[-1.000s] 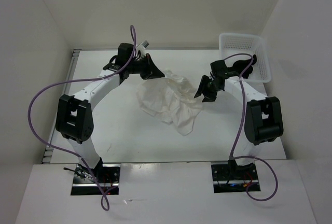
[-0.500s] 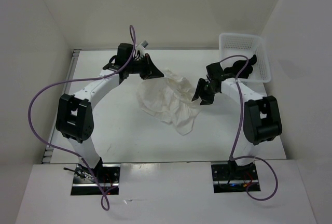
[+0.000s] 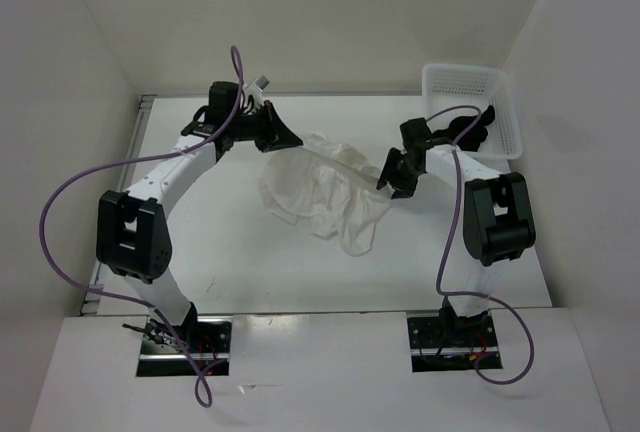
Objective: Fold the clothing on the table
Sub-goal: Flatten the skirt out
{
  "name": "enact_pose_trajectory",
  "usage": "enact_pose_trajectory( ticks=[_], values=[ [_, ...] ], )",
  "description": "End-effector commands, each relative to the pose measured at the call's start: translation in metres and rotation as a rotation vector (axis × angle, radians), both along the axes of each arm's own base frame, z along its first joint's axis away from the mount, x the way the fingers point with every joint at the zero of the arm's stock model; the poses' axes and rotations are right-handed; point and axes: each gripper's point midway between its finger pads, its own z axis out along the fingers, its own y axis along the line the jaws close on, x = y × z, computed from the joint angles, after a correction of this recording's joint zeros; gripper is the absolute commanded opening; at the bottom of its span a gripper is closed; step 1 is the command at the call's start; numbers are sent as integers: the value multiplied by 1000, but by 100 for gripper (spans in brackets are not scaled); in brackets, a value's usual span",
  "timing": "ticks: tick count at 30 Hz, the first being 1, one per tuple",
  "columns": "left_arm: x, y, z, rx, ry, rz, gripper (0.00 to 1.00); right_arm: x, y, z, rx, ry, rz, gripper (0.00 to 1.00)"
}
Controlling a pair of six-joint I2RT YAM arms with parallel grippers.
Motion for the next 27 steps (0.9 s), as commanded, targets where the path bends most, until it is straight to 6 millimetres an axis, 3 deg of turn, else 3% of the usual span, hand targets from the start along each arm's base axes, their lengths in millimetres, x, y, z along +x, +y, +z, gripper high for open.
enact_pose_trajectory(
  ticks=[1, 5, 8, 13, 17, 22, 27],
  values=[
    [1, 28, 30, -2, -109, 42, 0, 18, -35, 8, -107, -46, -51, 56],
    [2, 42, 23, 4, -90, 74, 0, 17, -55, 6, -135, -30, -87, 56],
    [1, 38, 26, -26, -97, 58, 0, 17, -37, 10, -62, -35, -47, 56],
    [-2, 35, 7, -44, -54, 43, 0, 22, 2, 19, 43, -62, 35, 55],
    [-2, 34, 4, -47, -43, 35, 0, 29, 19, 40, 144, -114, 62, 55],
    [-3, 35, 3, -45, -34, 36, 0, 41, 16, 69, 154, -175, 18, 55],
    [-6, 35, 10, -43, -54, 32, 0, 40, -1, 63, 107, -145, -49, 55]
  ],
)
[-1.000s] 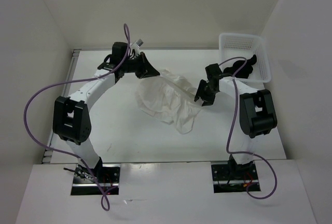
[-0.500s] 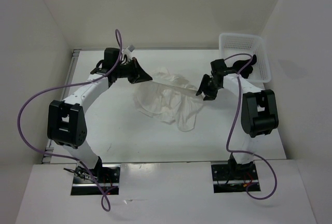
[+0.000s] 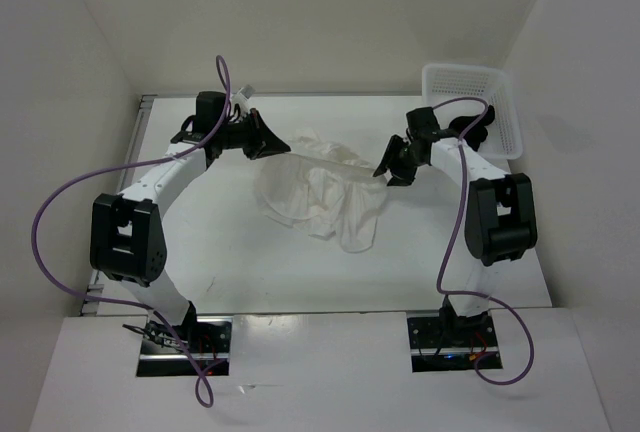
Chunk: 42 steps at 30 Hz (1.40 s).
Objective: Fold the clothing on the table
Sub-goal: Flatten the skirt out
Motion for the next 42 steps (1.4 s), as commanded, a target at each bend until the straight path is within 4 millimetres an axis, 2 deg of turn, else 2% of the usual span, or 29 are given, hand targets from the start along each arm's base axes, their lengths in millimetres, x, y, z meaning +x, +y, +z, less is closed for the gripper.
enact_pose_trajectory(
  ticks=[1, 4, 5, 9, 12, 16, 17, 20, 22, 25, 29, 32, 36, 37, 39, 40, 42],
  values=[
    [-3, 2, 29, -22, -91, -17, 0, 11, -18, 13, -43, -20, -86, 55],
    [-4, 2, 33, -24, -101, -18, 0, 9, -18, -3, -19, 60, -129, 52],
    [-7, 2, 33, -23, -100, -18, 0, 7, -12, -10, 13, 95, -126, 51],
    [-8, 3, 29, -22, -89, -17, 0, 6, -8, -15, 79, 154, -235, 49],
    [-11, 3, 37, -25, -109, -18, 0, 9, -19, -20, 40, 165, -333, 51],
    [-15, 4, 32, -23, -97, -18, 0, 3, -31, -30, 76, 209, -453, 52],
    [-15, 4, 37, -26, -116, -18, 0, 7, -31, -24, 114, 193, -474, 52],
    [-20, 3, 27, -31, -81, -22, 0, 8, -26, -21, 168, 206, -527, 52],
    [-24, 3, 28, -36, -80, -31, 0, 8, -25, -21, 184, 228, -567, 52],
    [-25, 3, 32, -38, -91, -31, 0, 3, -32, -27, 188, 274, -662, 52],
    [-28, 3, 35, -38, -91, -31, 0, -2, -29, -35, 231, 304, -730, 52],
    [-26, 5, 31, -21, -87, -19, 0, 0, -35, -25, 219, 270, -753, 52],
    [-27, 7, 25, -8, -77, -14, 0, 10, -50, 9, 190, 140, -786, 52],
    [-27, 7, 25, -8, -77, -14, 0, 15, -49, 28, 201, 93, -765, 52],
    [-26, 7, 21, -7, -68, -14, 0, 18, -50, 43, 202, 54, -738, 52],
    [-25, 7, 17, -5, -57, -14, 0, 21, -47, 60, 211, 16, -700, 52],
    [-23, 6, 13, -3, -47, -14, 0, 24, -46, 77, 219, -22, -669, 52]
  ],
)
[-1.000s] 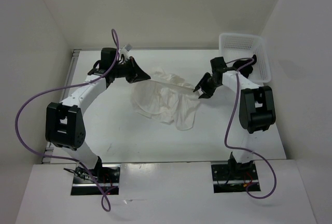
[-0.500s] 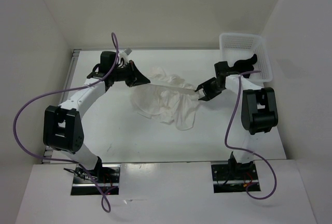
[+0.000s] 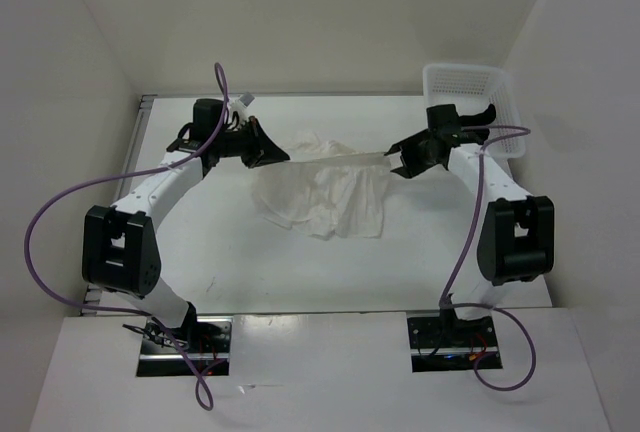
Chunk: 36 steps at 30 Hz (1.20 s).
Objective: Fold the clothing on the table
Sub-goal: Flatten the skirt out
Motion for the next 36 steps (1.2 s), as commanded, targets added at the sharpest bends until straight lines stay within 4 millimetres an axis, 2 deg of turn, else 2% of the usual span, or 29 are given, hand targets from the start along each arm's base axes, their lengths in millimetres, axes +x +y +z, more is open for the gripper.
enact_pose_trajectory(
  ticks=[1, 3, 7, 9, 10, 11, 14, 16, 17, 19, 20, 21, 28, 36],
  values=[
    [3, 6, 12, 0, -64, 6, 0, 13, -23, 47, -82, -134, -17, 53],
    [6, 6, 9, 0, -64, 6, 0, 16, -16, 58, -48, -173, 5, 53],
    [6, 5, 6, -3, -52, -1, 0, 2, 7, 29, 89, -111, 100, 53],
    [6, 5, 6, -3, -52, -1, 0, -3, 12, 13, 122, -77, 111, 53],
    [6, 5, 6, -3, -52, -1, 0, -2, 13, 15, 130, -87, 117, 53],
    [6, 5, 6, -3, -52, -1, 0, -6, 16, 6, 130, -62, 125, 53],
    [6, 5, 6, -3, -52, -1, 0, -5, 18, 6, 146, -67, 121, 53],
    [6, 5, 6, -3, -52, -1, 0, -8, 21, -4, 170, -36, 122, 53],
    [6, 5, 6, -3, -52, -1, 0, -14, 24, -15, 190, 2, 132, 53],
    [5, 5, 9, -5, -61, -1, 0, -13, 29, -17, 230, -1, 131, 53],
    [5, 5, 9, -5, -61, -1, 0, -16, 30, -25, 239, 18, 135, 53],
    [5, 5, 9, -5, -61, -1, 0, -15, 32, -23, 253, 14, 134, 53],
    [2, 5, 9, -5, -61, -1, 0, -27, 48, -45, 293, 87, 167, 53],
    [1, 6, 8, -3, -52, -1, 0, -30, 72, -46, 315, 87, 229, 53]
  ],
)
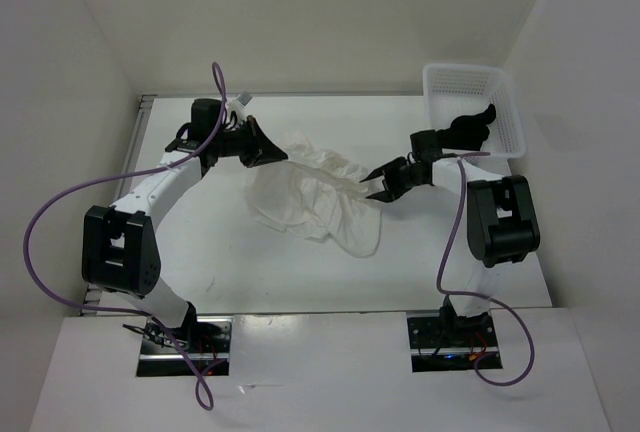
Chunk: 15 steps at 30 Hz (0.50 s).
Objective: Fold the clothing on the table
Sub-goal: Flatten the skirt out
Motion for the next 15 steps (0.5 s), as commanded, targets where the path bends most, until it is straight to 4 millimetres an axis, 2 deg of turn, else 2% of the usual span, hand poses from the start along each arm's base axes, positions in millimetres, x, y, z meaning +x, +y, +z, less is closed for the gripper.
enact_pose_trajectory(
  ticks=[1, 3, 5, 6, 8, 9, 11, 13, 15],
  values=[
    [-1, 2, 9, -4, -48, -13, 0, 5, 14, 3, 50, -21, 25, 53],
    [-1, 2, 9, -4, -48, -13, 0, 3, 21, 0, 51, -22, 43, 53],
    [-1, 2, 9, -4, -48, -13, 0, 6, 22, 2, 56, -28, 36, 49],
    [-1, 2, 9, -4, -48, -13, 0, 6, 22, 2, 56, -28, 36, 39],
    [-2, 2, 12, -6, -57, -13, 0, 5, 22, -2, 55, -19, 36, 29],
    [-1, 3, 12, -1, -58, -5, 0, 9, 21, 0, 47, -29, 30, 18],
    [-3, 3, 8, 1, -49, -5, 0, 9, 18, -4, 23, -29, 25, 7],
    [-4, 3, 12, -1, -60, -5, 0, 14, 16, 0, 6, -46, 23, 1],
    [-4, 8, 14, 8, -74, -2, 0, 27, 15, 14, -24, -128, 43, 1]
  ],
)
